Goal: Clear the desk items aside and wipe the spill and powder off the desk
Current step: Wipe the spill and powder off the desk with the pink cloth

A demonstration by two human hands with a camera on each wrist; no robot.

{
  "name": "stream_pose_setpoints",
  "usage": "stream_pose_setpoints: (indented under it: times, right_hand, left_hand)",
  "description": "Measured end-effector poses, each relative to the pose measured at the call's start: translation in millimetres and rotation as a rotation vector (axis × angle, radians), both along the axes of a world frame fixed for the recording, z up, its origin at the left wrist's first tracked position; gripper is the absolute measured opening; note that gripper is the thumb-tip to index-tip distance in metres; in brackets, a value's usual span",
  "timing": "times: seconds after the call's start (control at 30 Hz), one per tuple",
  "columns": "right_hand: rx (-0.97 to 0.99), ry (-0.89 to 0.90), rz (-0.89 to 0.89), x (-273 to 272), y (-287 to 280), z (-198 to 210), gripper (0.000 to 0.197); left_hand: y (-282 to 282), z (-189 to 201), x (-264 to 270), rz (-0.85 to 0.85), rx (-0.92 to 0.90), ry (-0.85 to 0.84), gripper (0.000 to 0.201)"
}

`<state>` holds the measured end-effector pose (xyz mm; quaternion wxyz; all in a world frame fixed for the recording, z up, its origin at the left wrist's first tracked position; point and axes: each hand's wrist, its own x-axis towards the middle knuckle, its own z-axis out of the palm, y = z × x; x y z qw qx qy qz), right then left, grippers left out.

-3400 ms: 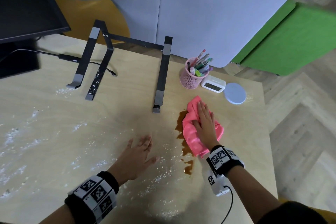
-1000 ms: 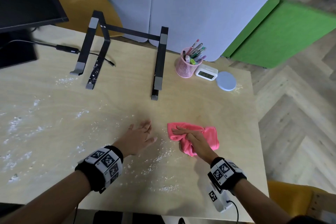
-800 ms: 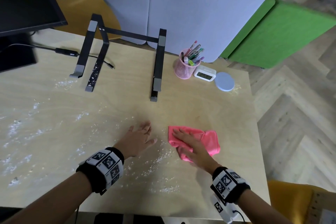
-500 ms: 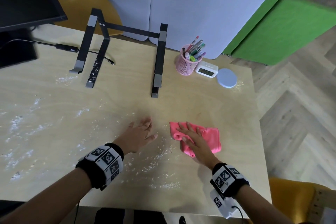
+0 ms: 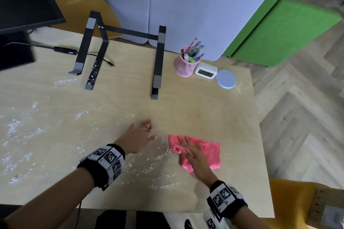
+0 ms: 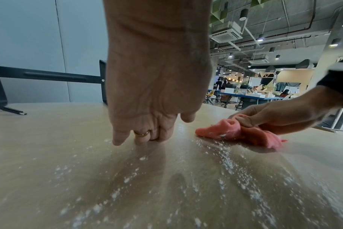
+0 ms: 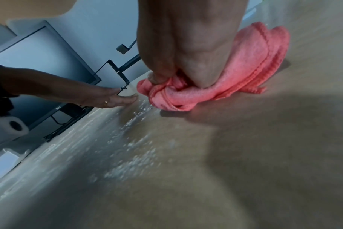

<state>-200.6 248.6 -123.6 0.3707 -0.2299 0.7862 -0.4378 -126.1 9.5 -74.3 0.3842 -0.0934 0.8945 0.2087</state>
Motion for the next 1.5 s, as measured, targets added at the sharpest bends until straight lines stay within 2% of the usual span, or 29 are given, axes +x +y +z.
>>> stream_pose_setpoints:
  times: [0.2, 0.3, 0.4, 0.47, 0.53, 0.73, 0.87, 1.0, 1.13, 1.2, 1.3, 1.4, 1.5]
  right_hand:
    - [-0.052, -0.174, -0.118, 44, 4, 7, 0.040]
    - [-0.044, -0.256, -0.166, 65, 6, 13, 0.027]
    - [-0.048, -0.255, -0.283, 64, 10, 24, 0.042]
    - [-0.052, -0.230, -0.367, 50, 9, 36, 0.041]
    - [-0.078, -0.154, -0.421, 27, 8, 49, 0.030]
    - [-0.182, 0.136, -0.537, -76, -12, 67, 0.024]
    - [-0.021, 0.300, -0.501, -127, -32, 40, 0.026]
    - [0.031, 0.266, -0.410, -136, -46, 17, 0.027]
    - [0.012, 0.224, -0.381, -112, -45, 2, 0.027]
    - [-0.027, 0.230, -0.355, -92, -45, 10, 0.030]
    - [-0.136, 0.137, -0.308, -58, -48, 26, 0.031]
    - [-0.131, 0.178, -0.259, -43, -42, 11, 0.033]
    - [-0.129, 0.114, -0.264, -23, -36, -5, 0.028]
  left_hand:
    - [0, 1, 2, -0.012, 0.003, -0.004, 0.062]
    - [0, 3, 1, -0.013, 0.019, -0.009, 0.061]
    - [-2, 4, 1, -0.047, 0.001, -0.019, 0.059]
    - [-3, 3, 2, -0.052, 0.005, -0.015, 0.058]
    - [-4, 3, 3, -0.036, 0.023, -0.005, 0.059]
    - [-2, 7, 4, -0.046, 0.008, -0.004, 0.060]
    - [0, 13, 2, -0.050, -0.001, -0.017, 0.057]
    - [-1, 8, 1, -0.035, 0.008, -0.015, 0.059]
    - [-1, 3, 3, 0.017, 0.027, 0.015, 0.062]
    - [-1, 2, 3, 0.015, 0.021, 0.024, 0.061]
    - [-1, 1, 3, 0.018, 0.021, 0.026, 0.060]
    - [-1, 1, 3, 0.027, 0.027, 0.023, 0.060]
    - [-1, 3, 3, 0.011, 0.022, 0.025, 0.058]
